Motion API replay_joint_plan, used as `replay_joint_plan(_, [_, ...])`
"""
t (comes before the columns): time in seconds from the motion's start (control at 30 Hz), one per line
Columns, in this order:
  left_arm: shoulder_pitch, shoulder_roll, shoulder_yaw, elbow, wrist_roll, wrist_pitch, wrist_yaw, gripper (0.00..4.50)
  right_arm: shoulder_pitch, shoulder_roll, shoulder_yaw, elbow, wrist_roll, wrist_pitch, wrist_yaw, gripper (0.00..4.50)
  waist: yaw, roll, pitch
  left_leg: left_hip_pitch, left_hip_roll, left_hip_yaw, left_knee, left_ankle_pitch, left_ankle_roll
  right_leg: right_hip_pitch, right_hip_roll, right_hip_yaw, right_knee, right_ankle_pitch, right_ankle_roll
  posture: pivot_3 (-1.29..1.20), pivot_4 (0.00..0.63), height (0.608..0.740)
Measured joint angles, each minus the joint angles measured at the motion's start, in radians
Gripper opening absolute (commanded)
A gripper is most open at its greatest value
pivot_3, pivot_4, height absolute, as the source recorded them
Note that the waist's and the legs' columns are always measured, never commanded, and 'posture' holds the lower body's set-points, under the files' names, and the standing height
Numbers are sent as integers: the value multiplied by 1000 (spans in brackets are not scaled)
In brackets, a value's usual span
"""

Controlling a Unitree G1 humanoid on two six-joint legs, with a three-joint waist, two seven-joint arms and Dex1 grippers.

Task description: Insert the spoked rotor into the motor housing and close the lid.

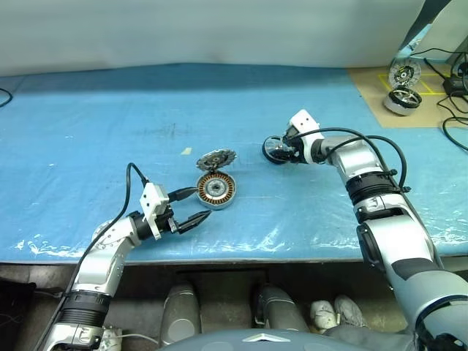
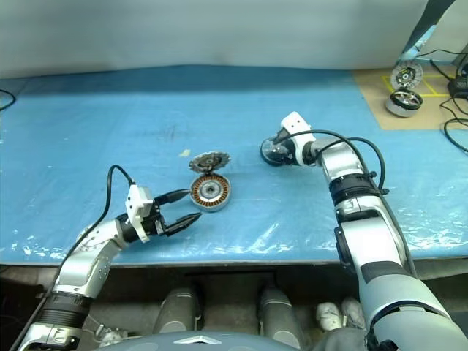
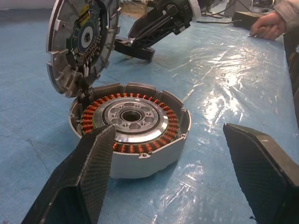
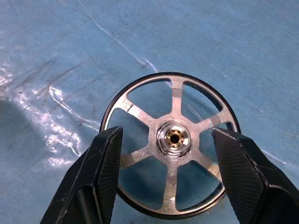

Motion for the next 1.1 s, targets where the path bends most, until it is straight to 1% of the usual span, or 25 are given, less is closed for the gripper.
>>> replay_joint_plan(0.4, [-12, 4, 0, -1, 0, 9, 1, 3869, 23, -5, 18, -18, -21, -24, -2, 3182, 0, 0, 0, 0, 0, 0, 0, 0, 0, 0, 0, 0, 0, 0, 0, 0, 150, 740])
replay_joint_plan(0.5, [-12, 4, 0, -1, 0, 8, 0, 3869, 34, -5, 27, -42, -25, -29, 8, 2566, 0, 0, 0, 0, 0, 0, 0, 0, 0, 0, 0, 0, 0, 0, 0, 0, 150, 740])
replay_joint_plan(0.6, [-14, 5, 0, 1, 0, 5, -5, 3869, 35, -6, 34, -62, -25, -29, 17, 1531, 0, 0, 0, 0, 0, 0, 0, 0, 0, 0, 0, 0, 0, 0, 0, 0, 150, 740])
replay_joint_plan(0.63, [-15, 5, 0, 3, 0, 4, -7, 3869, 35, -9, 34, -71, -26, -30, 21, 1292, 0, 0, 0, 1, 0, 0, 0, 0, 0, 1, 0, 0, 0, 0, 0, 0, 150, 740])
replay_joint_plan(0.67, [-17, 5, 0, 9, 0, 1, -9, 3869, 35, -12, 37, -76, -28, -30, 23, 1212, 0, 0, 0, 2, 0, 0, 0, 0, 0, 2, 0, 0, 0, 0, 0, 0, 150, 740])
replay_joint_plan(0.9, [-22, 5, 1, 39, 2, -15, -14, 3869, 58, -25, 42, -116, -34, -34, 35, 1212, 1, 0, 0, 2, 0, 0, 0, 0, 0, 2, 0, 0, -1, 0, 0, 0, 150, 740])
replay_joint_plan(1.1, [-33, 6, 8, 19, -25, 14, -21, 3869, 217, -68, -3, -343, 74, 6, 140, 1212, 7, 0, 0, 1, 0, 0, -2, 0, 0, 1, 0, 0, -1, 0, 0, 0, 150, 740])
